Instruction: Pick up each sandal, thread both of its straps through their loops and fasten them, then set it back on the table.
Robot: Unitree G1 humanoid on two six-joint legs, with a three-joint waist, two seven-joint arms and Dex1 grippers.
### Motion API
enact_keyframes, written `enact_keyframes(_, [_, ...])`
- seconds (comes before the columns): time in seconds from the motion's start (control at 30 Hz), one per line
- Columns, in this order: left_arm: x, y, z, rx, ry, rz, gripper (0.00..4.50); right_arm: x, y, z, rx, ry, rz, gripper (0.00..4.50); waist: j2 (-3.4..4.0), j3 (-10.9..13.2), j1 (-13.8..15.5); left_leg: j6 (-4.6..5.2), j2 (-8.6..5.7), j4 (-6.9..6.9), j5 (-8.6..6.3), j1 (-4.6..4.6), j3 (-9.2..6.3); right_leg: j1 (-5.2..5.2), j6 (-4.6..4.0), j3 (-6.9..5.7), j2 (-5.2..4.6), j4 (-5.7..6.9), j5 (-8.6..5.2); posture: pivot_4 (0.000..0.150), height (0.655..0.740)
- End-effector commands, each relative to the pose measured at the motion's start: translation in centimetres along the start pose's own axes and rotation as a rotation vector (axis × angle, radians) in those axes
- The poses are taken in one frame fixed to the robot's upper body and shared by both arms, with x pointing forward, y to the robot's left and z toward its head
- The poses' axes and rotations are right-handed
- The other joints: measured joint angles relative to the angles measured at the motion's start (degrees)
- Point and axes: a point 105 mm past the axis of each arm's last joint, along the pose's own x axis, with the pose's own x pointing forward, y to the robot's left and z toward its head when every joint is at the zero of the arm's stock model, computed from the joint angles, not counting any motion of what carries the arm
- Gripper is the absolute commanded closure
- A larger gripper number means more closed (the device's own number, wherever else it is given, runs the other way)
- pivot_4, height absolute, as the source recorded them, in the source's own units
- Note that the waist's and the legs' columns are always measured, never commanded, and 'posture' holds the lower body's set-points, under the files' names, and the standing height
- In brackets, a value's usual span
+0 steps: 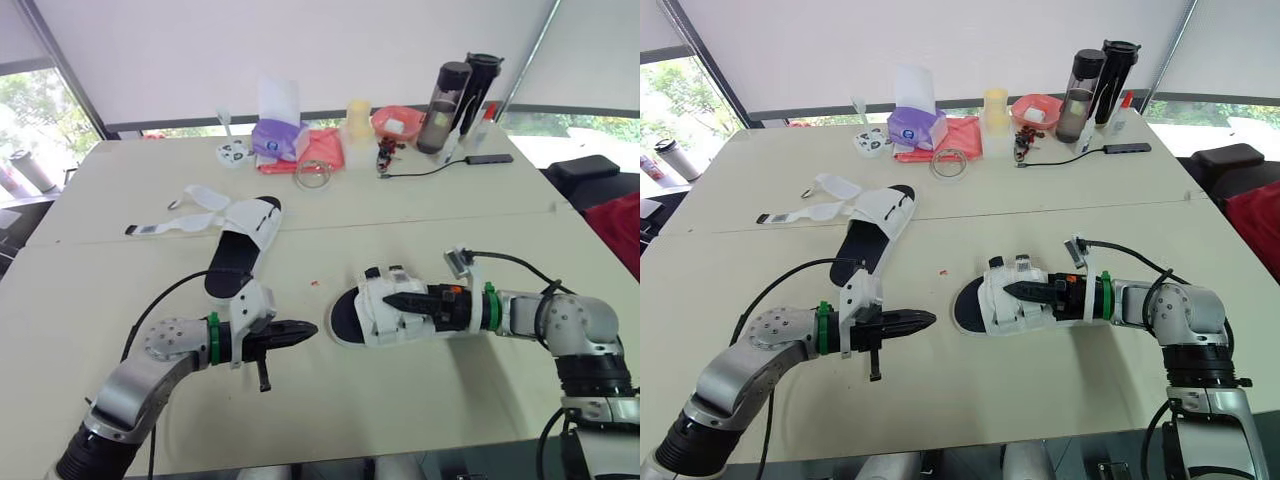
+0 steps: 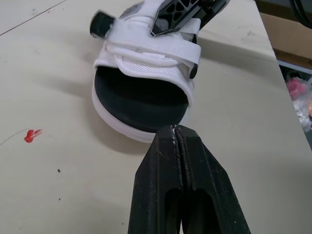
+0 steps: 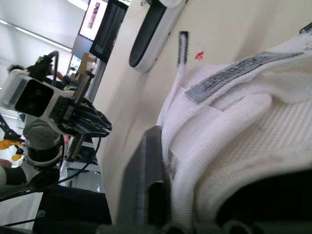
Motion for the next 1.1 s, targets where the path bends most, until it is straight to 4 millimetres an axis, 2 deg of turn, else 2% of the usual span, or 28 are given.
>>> enact_keyframes(0.03, [0.5,0.1,0.3,0.028,-0.022,0.007,4.50,-0.1,1.1,1.2,-0.053,-0.052,0.029,4.49,0.00,0.0,0.0,-0.01,0.00,0.00,0.01,0.00,0.02,0.00,-0.01,0.02,0.00,0.00,0.00,0.150,0.7400])
enact_keyframes(0.13, [0.8,0.2,0.3,0.032,-0.029,0.005,4.50,-0.9,2.0,2.1,-0.046,-0.141,0.058,4.49,-0.01,0.0,0.1,-0.03,0.00,0.01,0.02,0.00,0.01,-0.01,-0.01,0.02,0.00,0.02,0.00,0.150,0.7400])
enact_keyframes(0.3, [1.3,0.6,1.3,0.048,-0.075,0.019,4.50,-3.9,2.7,7.2,-0.052,-0.480,0.004,4.49,0.04,0.0,0.1,-0.07,-0.01,0.01,0.04,-0.01,0.01,-0.05,0.07,0.04,0.00,0.09,0.05,0.150,0.7400])
enact_keyframes(0.43, [2.1,1.2,3.0,0.065,-0.140,0.053,4.50,-7.2,1.5,11.1,-0.002,-0.823,-0.210,4.49,0.04,0.0,0.1,-0.11,-0.02,0.01,0.07,0.00,0.00,-0.05,0.09,0.05,0.00,0.13,0.06,0.150,0.7400])
enact_keyframes(0.53, [3.0,1.8,4.2,0.079,-0.185,0.086,4.50,-10.0,0.0,12.8,0.110,-1.072,-0.400,4.49,0.04,0.0,0.1,-0.16,-0.07,0.01,0.11,-0.01,0.00,-0.14,0.12,0.05,-0.05,0.37,0.08,0.150,0.7400])
enact_keyframes(0.67, [3.9,2.3,5.1,0.080,-0.230,0.124,4.50,-12.4,-2.1,13.2,0.277,-1.290,-0.597,4.49,0.07,0.0,-0.1,-0.26,-0.08,-0.04,0.18,-0.01,0.06,-0.37,0.13,0.08,-0.08,0.71,0.08,0.150,0.7400])
enact_keyframes(0.8, [4.4,2.4,5.3,0.069,-0.246,0.133,4.50,-13.0,-3.5,12.8,0.351,-1.367,-0.710,4.49,0.22,0.1,-0.8,-0.35,-0.07,-0.08,0.26,-0.01,0.10,-0.42,0.14,0.08,-0.04,0.80,0.08,0.150,0.7400])
enact_keyframes(0.9, [5.0,2.4,5.2,0.063,-0.255,0.142,4.50,-13.6,-6.0,11.8,0.455,-1.456,-0.849,4.49,0.25,0.1,-1.7,-0.30,-0.07,-0.06,0.32,0.02,0.13,-0.42,0.14,0.09,-0.04,0.90,0.08,0.150,0.7400])
enact_keyframes(0.97, [5.3,2.5,5.2,0.059,-0.265,0.154,4.50,-13.1,-7.8,10.8,0.526,-1.469,-0.909,4.49,0.25,0.1,-1.8,-0.27,-0.07,-0.06,0.37,0.10,0.19,-0.39,0.14,0.13,-0.03,0.98,0.08,0.150,0.7400])
enact_keyframes(1.1, [5.6,2.4,5.1,0.060,-0.268,0.155,4.50,-12.1,-9.1,10.4,0.559,-1.460,-0.904,4.49,0.29,0.1,-2.0,-0.25,-0.04,-0.06,0.43,0.30,0.31,-0.39,0.13,0.32,0.00,1.23,0.08,0.150,0.7400])
